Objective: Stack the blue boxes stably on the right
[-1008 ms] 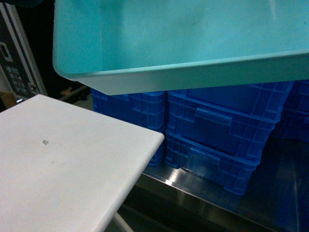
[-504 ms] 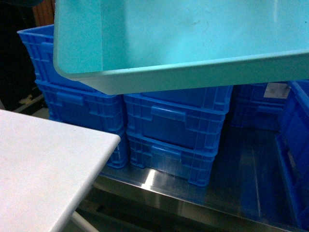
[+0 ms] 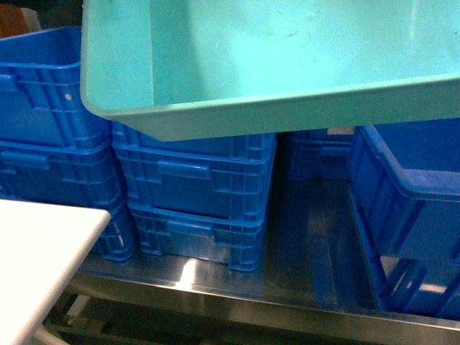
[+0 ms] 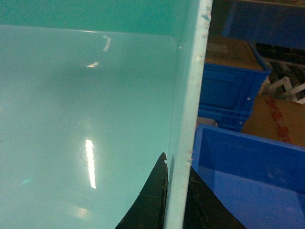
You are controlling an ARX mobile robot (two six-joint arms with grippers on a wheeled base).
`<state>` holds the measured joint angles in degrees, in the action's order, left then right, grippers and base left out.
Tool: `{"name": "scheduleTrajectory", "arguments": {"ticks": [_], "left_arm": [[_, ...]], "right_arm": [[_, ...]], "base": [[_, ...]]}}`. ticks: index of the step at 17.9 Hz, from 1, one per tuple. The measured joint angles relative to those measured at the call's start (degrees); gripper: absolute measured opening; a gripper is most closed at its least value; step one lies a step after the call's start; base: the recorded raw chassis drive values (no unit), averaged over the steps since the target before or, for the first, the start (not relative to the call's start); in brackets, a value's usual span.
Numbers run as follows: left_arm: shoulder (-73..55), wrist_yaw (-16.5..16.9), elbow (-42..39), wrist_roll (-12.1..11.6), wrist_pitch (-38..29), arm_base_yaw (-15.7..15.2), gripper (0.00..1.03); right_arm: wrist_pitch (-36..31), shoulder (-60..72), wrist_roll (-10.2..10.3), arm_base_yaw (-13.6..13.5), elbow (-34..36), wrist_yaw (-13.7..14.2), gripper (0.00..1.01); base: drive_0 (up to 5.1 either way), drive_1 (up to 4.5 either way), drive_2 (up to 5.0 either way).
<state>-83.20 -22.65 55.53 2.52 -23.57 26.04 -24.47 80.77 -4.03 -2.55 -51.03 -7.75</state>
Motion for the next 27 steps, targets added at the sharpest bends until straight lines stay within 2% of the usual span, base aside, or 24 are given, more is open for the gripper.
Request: {"name": "scheduleTrajectory", "arguments": {"ticks": [5,18,27], "left_arm": [[0.0,0.2,0.0,0.0,0.0,-0.4,0.05],[0.0,0.0,0.0,0.0,0.0,0.1,0.05],[0.0,0.0,0.0,0.0,-0.1,0.1,0.05]], "right_arm": [[-0.1,0.0,0.0,-0.1,0.0,0.0,0.08],[0.1,-0.2,0.2,0.3,0.2,0.0,0.08],[0.1,-0.3,0.2,0.3,0.2,0.0,0.08]], "base": [[-1.6,-1.62,-1.6],[4.1,-4.53,-0.8],[4.1,-1.57,-2.6]]}}
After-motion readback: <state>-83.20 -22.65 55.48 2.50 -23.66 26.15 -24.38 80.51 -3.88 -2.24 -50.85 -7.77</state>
